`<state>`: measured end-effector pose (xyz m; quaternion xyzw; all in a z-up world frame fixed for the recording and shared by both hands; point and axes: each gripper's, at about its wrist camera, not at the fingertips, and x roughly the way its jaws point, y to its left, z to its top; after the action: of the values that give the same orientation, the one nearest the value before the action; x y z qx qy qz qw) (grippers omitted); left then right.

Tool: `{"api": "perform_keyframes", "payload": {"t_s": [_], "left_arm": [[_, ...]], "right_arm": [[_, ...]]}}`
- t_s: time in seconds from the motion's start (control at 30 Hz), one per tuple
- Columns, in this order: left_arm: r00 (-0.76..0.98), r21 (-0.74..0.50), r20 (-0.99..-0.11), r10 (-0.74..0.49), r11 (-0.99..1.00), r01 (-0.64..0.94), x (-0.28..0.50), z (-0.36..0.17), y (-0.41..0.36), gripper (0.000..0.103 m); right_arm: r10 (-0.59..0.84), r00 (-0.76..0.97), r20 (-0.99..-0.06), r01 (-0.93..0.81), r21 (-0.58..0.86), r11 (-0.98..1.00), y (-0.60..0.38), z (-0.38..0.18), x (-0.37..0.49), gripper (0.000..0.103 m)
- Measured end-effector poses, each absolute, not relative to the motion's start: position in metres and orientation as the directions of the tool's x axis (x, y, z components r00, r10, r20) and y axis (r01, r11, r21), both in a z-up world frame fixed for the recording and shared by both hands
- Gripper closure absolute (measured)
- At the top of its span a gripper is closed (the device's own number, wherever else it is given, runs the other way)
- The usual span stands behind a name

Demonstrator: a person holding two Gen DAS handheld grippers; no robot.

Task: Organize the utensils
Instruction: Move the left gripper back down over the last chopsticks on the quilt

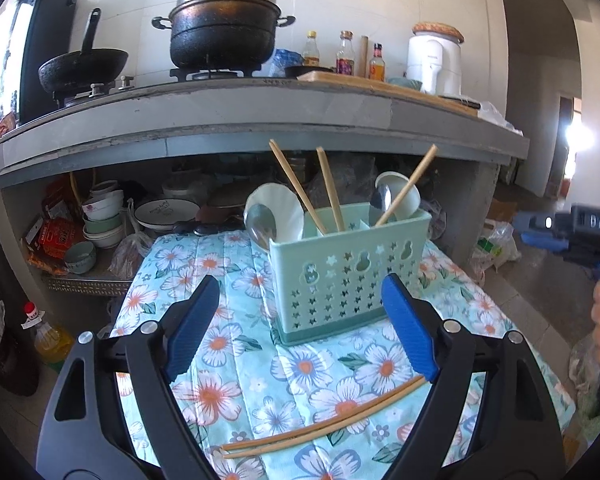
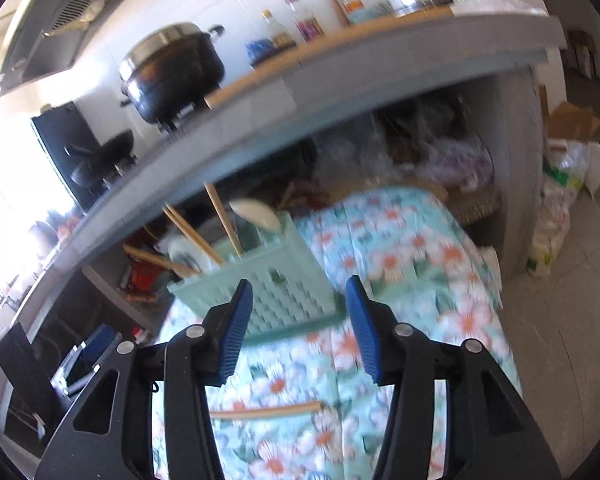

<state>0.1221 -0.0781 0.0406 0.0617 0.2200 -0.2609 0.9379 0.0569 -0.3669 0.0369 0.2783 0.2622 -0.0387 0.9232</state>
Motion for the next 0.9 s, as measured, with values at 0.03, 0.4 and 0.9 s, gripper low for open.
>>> {"api": "perform_keyframes", "payload": {"t_s": [0.03, 0.4, 0.9], "left_arm": [[0.762, 0.012, -0.455, -0.460, 0.853, 0.522, 0.121, 0.038, -0.081, 0.024], [0.736, 0.126, -0.555, -0.387, 0.836, 0.534, 0.109, 0.008, -0.100, 0.022], [0.699, 0.311, -0.658, -0.281, 0.744, 0.592, 0.090, -0.040, -0.134, 0.019]], "right_arm": [[0.081, 0.851, -0.518, 0.224, 0.499, 0.837, -0.365, 0.029, 0.055, 0.050], [0.173, 0.727, -0.665, 0.297, 0.531, 0.794, -0.341, -0.056, 0.035, 0.048], [0.178, 0.695, -0.696, 0.343, 0.540, 0.769, -0.353, -0.077, 0.021, 0.048]]}}
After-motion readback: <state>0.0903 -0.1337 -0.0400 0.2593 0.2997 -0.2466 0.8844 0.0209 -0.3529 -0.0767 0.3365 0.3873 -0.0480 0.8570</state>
